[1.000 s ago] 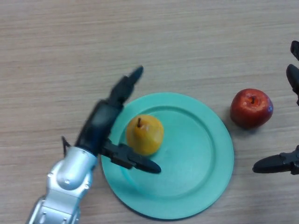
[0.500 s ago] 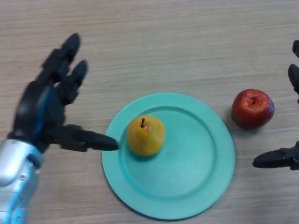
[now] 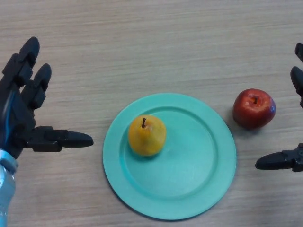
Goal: Pick up the yellow pear and place it on the plate
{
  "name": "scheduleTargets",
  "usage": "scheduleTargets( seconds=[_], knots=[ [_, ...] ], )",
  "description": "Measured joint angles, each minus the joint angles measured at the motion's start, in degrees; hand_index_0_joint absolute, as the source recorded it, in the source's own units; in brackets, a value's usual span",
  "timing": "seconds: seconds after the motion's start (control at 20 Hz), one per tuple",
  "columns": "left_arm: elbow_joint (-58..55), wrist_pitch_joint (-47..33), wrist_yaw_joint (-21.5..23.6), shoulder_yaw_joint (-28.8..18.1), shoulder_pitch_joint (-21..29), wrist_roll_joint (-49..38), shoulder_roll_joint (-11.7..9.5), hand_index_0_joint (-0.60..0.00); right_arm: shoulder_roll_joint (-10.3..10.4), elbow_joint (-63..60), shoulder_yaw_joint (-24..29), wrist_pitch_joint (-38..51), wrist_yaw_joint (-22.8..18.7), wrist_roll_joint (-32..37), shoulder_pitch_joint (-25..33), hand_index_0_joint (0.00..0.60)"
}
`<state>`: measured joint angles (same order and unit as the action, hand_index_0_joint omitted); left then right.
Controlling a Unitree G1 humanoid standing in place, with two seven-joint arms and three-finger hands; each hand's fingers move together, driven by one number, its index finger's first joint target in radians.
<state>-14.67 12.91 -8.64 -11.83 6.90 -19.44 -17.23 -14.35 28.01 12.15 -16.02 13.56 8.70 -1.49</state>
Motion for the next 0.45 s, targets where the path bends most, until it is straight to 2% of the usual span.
scheduleTargets(
  seconds=[0.45],
  knots=[
    [0.3,-1.2,1.9,1.4,1.0,2.5,0.2,0.0,-0.3,-0.6,0.0,0.1,0.0,0.0,0.9,0.0]
  ],
)
